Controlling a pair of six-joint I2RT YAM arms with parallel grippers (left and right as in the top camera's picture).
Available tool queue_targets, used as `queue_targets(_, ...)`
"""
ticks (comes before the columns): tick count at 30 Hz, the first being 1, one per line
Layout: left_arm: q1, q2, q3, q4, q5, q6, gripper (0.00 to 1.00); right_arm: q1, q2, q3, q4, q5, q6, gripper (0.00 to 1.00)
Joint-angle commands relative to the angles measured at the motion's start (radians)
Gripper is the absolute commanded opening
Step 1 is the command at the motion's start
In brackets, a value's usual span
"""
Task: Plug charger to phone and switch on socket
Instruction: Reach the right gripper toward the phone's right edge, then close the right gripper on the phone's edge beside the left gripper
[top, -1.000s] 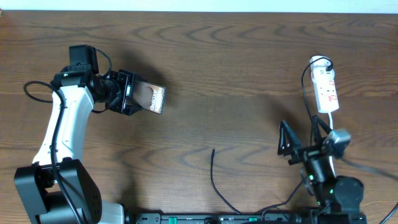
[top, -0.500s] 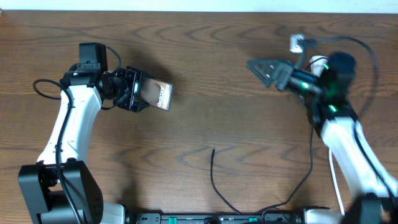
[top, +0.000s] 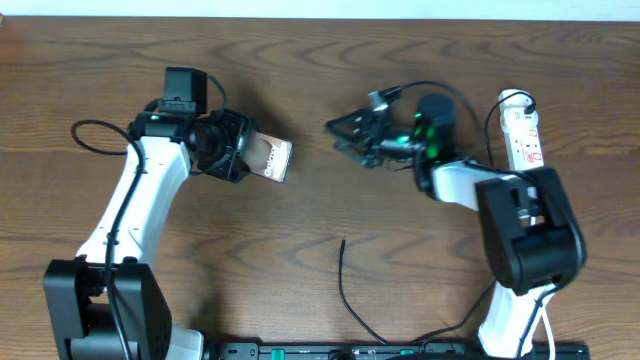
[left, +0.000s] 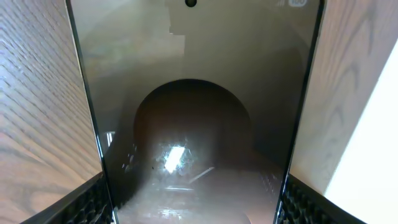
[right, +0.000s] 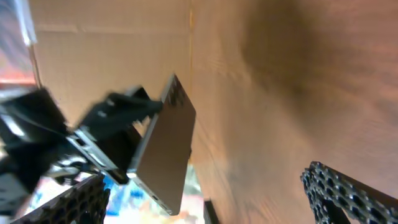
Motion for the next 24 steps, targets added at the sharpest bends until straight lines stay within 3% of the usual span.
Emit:
queue_targets(1,-0.024,-0.031,0.006,0.000,-0.067,-0.010,0.07,0.052,0.010,0.015,0.014,-0.012,-0.072,0.99)
queue_targets(10,-0.029,-0.018,0.006,-0.072,-0.085,-0.071,0.07,0.120,0.009,0.014,0.064,-0.020,-0.191,0.99)
queue_targets(24,-0.033,0.016,0.006,-0.082,-0.078,-0.170,0.07,0.214,0.009,0.014,0.064,0.052,-0.205,0.99)
